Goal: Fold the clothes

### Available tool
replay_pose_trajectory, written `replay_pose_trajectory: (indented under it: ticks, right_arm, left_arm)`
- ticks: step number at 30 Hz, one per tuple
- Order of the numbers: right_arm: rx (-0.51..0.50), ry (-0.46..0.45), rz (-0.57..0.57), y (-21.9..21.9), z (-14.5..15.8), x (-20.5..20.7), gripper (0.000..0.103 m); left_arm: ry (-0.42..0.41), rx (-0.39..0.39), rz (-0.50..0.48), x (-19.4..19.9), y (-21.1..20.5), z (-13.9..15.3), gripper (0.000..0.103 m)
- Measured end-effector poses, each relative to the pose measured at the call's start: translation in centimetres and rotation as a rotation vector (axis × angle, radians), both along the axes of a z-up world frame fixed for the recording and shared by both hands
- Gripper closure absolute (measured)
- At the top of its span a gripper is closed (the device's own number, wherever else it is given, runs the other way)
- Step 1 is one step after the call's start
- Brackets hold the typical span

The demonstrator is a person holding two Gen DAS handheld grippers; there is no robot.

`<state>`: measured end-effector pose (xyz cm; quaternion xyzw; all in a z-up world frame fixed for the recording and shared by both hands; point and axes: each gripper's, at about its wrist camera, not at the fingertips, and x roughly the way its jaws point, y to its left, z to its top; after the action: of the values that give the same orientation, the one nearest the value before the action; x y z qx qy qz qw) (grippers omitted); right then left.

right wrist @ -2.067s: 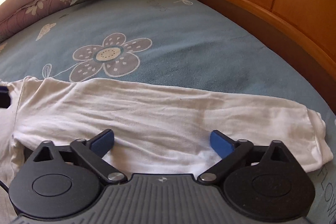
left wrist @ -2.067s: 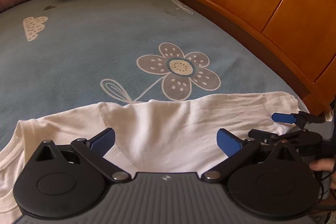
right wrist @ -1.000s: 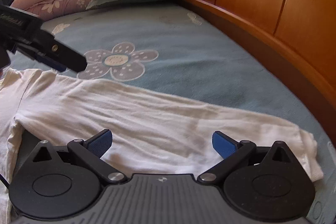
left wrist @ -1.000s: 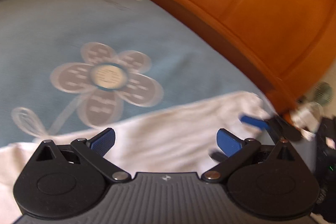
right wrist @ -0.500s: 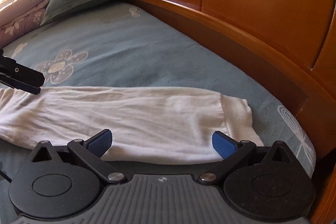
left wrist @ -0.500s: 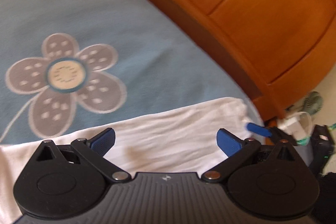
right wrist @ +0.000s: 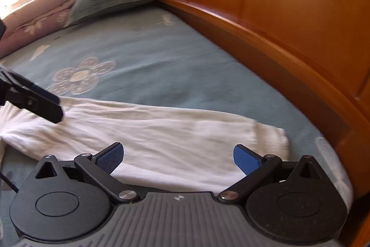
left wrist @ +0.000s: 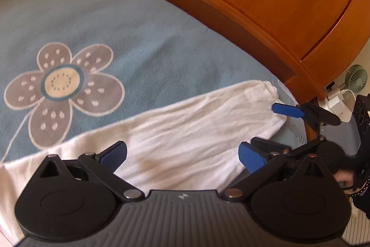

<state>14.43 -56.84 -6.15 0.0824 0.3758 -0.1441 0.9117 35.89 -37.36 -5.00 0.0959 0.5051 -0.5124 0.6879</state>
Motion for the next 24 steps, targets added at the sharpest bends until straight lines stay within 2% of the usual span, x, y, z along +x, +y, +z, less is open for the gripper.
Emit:
replay_pose_trajectory:
  ticks: [2,4,9,13,18,24]
  right_arm:
    - [-0.002,0.040,0.010,0.6,-1.2,0.4,0.000]
    - [-0.022,0.025,0.011,0.8,-1.4,0.1,0.000]
    - [-0.014,0.049,0.012,0.7,-1.0,0.2,0.000]
    - [0.019,0.061,0.005,1.2,0.3,0.7,0.000]
    - [0.031,0.058,0.047,4.0,1.9,1.9,0.000]
    - [0.035,0.051,0.200,12.1,3.6,4.5,0.000]
  left_arm:
    - [-0.027,0.055,0.021,-0.2,0.1,-0.9,0.001]
    - [-0.058,0.075,0.037,-0.3,0.0,-0.7,0.001]
    - [-0.031,0.025,0.112,0.7,1.1,1.7,0.001]
    - [-0.016,0.029,0.190,0.9,3.6,2.7,0.001]
    - [-0.009,0.042,0.276,0.2,10.1,4.0,0.001]
    - [0.007,0.082,0.421,-1.3,21.8,4.3,0.001]
